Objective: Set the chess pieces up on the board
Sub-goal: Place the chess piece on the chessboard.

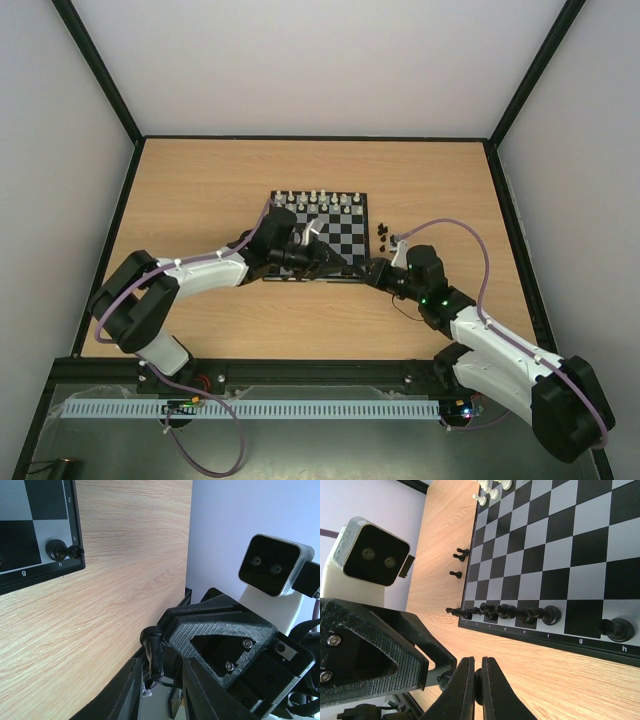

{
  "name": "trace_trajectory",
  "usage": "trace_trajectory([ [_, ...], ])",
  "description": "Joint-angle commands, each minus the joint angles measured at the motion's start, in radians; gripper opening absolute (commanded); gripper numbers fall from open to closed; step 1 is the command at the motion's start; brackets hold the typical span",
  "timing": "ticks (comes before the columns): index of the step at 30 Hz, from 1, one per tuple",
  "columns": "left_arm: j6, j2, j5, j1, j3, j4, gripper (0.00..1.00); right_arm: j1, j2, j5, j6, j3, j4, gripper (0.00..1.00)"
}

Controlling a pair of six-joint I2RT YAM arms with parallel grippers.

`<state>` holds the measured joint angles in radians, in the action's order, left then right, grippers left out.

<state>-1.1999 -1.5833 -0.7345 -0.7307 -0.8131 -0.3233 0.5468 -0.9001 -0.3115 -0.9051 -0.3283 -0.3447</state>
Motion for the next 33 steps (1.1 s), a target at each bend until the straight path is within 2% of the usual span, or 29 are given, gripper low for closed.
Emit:
trace_trajectory([
  [1, 0.011, -0.01, -0.023, 0.002, -0.036, -0.013, 0.25, 0.011, -0.004, 0.011, 0.005, -0.032, -0.03, 0.04],
  [10, 0.017, -0.019, -0.019, 0.002, -0.043, -0.013, 0.24, 0.019, -0.01, 0.016, 0.006, -0.038, -0.032, 0.04],
  [14, 0.02, -0.015, -0.019, 0.002, -0.043, -0.01, 0.17, 0.021, -0.011, 0.022, 0.007, -0.038, -0.031, 0.04],
  [27, 0.032, -0.018, -0.016, -0.005, -0.044, -0.005, 0.15, 0.021, -0.02, 0.032, 0.009, -0.052, -0.025, 0.04],
  [30, 0.036, -0.02, -0.017, -0.009, -0.046, -0.003, 0.11, 0.021, -0.022, 0.031, 0.009, -0.055, -0.026, 0.04],
  [33, 0.04, -0.024, -0.017, -0.008, -0.046, -0.003, 0.03, 0.021, -0.022, 0.03, 0.01, -0.057, -0.022, 0.04],
])
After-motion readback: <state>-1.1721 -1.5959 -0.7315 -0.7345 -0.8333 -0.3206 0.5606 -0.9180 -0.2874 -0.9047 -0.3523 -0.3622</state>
